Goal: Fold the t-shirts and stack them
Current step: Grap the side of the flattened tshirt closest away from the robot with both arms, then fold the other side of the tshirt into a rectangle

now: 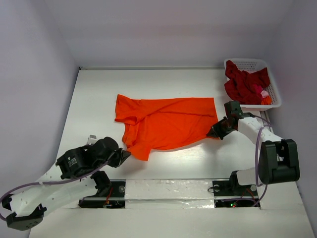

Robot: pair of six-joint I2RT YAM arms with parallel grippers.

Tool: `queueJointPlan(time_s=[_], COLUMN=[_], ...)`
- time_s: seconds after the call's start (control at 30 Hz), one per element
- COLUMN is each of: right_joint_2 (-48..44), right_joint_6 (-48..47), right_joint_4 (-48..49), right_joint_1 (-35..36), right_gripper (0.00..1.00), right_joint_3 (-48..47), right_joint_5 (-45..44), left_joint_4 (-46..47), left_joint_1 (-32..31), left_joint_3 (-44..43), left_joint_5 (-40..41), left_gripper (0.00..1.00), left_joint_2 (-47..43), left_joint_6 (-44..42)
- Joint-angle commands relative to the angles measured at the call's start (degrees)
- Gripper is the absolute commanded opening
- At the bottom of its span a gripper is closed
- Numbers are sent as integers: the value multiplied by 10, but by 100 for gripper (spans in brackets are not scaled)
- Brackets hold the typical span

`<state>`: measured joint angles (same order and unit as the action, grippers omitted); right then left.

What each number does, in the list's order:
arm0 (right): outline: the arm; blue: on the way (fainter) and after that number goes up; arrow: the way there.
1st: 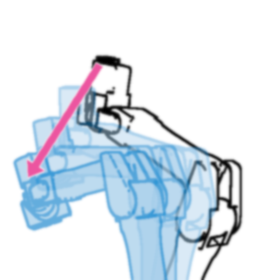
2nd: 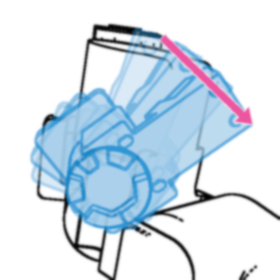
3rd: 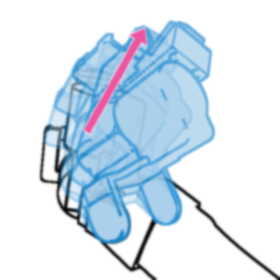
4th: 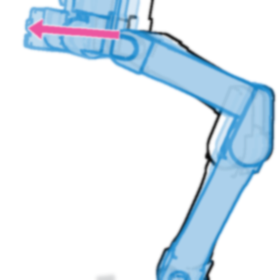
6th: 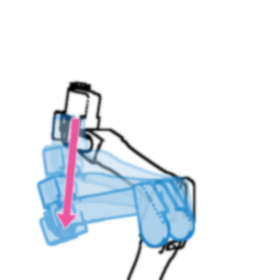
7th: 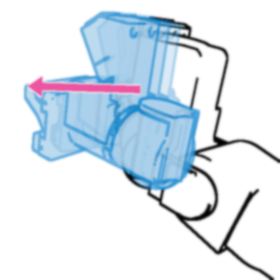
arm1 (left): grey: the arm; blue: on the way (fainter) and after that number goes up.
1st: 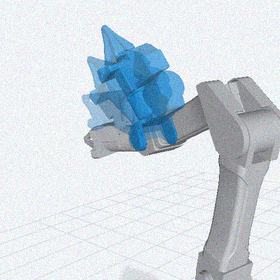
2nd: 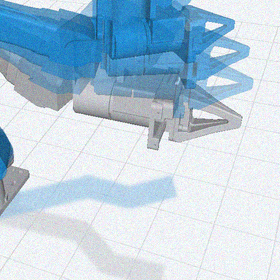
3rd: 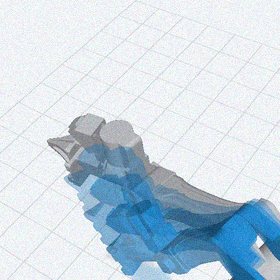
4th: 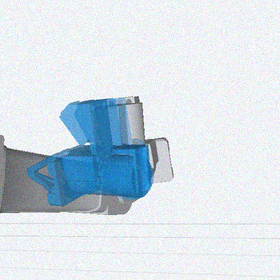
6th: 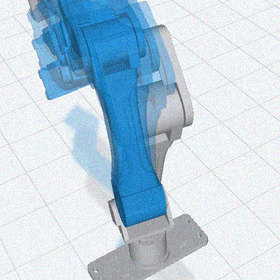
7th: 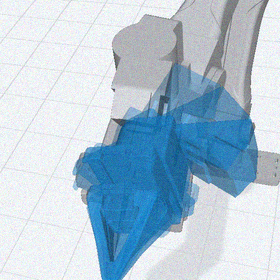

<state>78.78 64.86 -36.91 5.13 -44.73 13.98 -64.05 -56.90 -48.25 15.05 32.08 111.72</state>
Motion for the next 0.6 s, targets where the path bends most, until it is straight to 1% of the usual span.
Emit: queueJointPlan(time_s=[0.0, 0.07, 0.2, 0.27, 0.3, 0.37, 0.43, 0.57], right_joint_2=[7, 7, 9, 11, 12, 15, 16, 18], right_joint_6=[-18, -20, -25, -27, -27, -30, -31, -32], right_joint_4=[-2, -4, -10, -12, -12, -14, -14, -15], right_joint_1=[5, 5, 5, 5, 5, 5, 5, 5], right_gripper=[0, 0, 0, 0, 0, 0, 0, 0], right_joint_3=[-27, -31, -40, -44, -47, -49, -52, -57], right_joint_5=[2, 0, -3, -2, -2, -4, -4, -4], left_joint_4=[30, 50, 63, 70, 81, 90, 99, 122], left_joint_1=[-2, -2, -2, 17, 26, 60, 81, 131], left_joint_3=[19, 18, -13, -35, -41, -55, -72, -74], left_joint_5=[14, 11, 24, 31, 31, 21, 7, -5], left_gripper=[0, 0, 0, 0, 0, 0, 0, 0], left_joint_2=[7, 18, 75, 97, 105, 124, 149, 157], left_joint_6=[99, 77, 36, 11, -23, -61, -105, -146])
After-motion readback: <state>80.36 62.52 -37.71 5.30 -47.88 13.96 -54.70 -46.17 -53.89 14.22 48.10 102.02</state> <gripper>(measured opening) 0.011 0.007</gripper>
